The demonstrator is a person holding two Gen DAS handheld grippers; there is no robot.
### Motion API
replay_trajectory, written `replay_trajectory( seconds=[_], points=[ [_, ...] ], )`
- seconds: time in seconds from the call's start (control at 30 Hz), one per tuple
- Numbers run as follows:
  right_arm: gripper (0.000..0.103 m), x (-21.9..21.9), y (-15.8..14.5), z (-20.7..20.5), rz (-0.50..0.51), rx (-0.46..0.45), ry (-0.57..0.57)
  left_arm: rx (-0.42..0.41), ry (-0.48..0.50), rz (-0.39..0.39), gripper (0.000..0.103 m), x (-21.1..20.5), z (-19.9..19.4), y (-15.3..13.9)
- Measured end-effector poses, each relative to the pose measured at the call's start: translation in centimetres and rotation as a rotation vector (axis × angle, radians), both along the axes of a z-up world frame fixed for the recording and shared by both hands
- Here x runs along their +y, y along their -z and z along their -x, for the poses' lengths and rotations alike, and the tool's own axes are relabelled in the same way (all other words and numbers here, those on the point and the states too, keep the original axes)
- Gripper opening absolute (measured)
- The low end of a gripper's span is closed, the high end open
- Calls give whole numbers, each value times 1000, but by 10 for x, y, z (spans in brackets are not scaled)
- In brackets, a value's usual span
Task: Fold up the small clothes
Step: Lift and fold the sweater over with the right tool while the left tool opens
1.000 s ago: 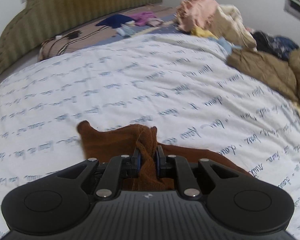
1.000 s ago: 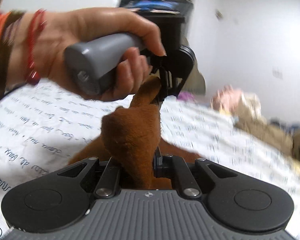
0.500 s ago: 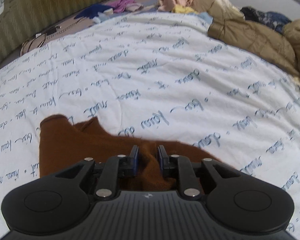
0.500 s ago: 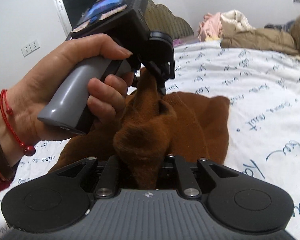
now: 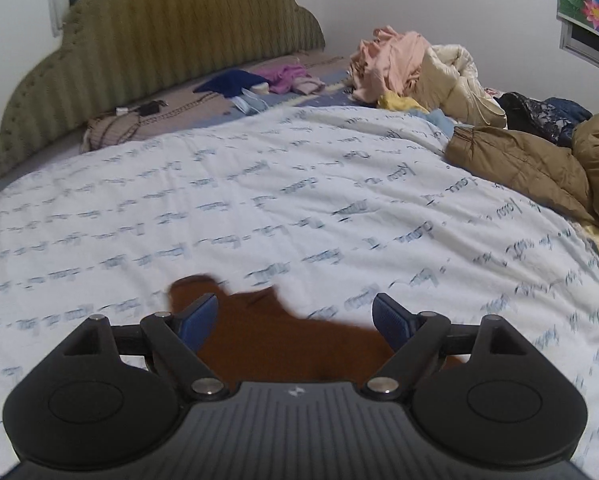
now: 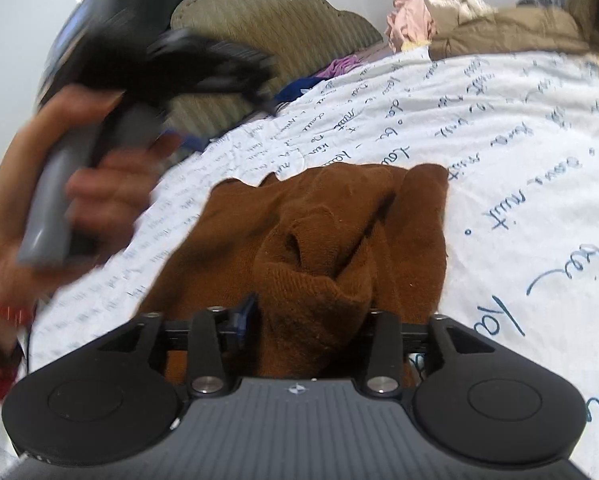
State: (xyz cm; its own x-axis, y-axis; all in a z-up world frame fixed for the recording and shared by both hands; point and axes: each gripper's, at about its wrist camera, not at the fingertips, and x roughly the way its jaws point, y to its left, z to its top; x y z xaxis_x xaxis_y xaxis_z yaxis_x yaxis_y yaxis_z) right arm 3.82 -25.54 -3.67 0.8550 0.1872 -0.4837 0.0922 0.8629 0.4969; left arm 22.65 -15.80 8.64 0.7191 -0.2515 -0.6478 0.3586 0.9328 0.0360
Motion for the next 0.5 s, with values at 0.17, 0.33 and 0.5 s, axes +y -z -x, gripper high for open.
replay_trajectory(
  seconds=[0.17, 0.33, 0.5],
  points=[
    [53, -32, 4, 3, -203, -15, -13, -58, 1, -39, 85, 59, 52, 14],
    [55, -45, 8, -17, -318, -2, -44, -66, -22, -76, 85, 99, 93, 39],
    [35, -54, 11, -55, -372, 44, -91, -8, -16, -46, 85, 113, 112, 58]
  ],
)
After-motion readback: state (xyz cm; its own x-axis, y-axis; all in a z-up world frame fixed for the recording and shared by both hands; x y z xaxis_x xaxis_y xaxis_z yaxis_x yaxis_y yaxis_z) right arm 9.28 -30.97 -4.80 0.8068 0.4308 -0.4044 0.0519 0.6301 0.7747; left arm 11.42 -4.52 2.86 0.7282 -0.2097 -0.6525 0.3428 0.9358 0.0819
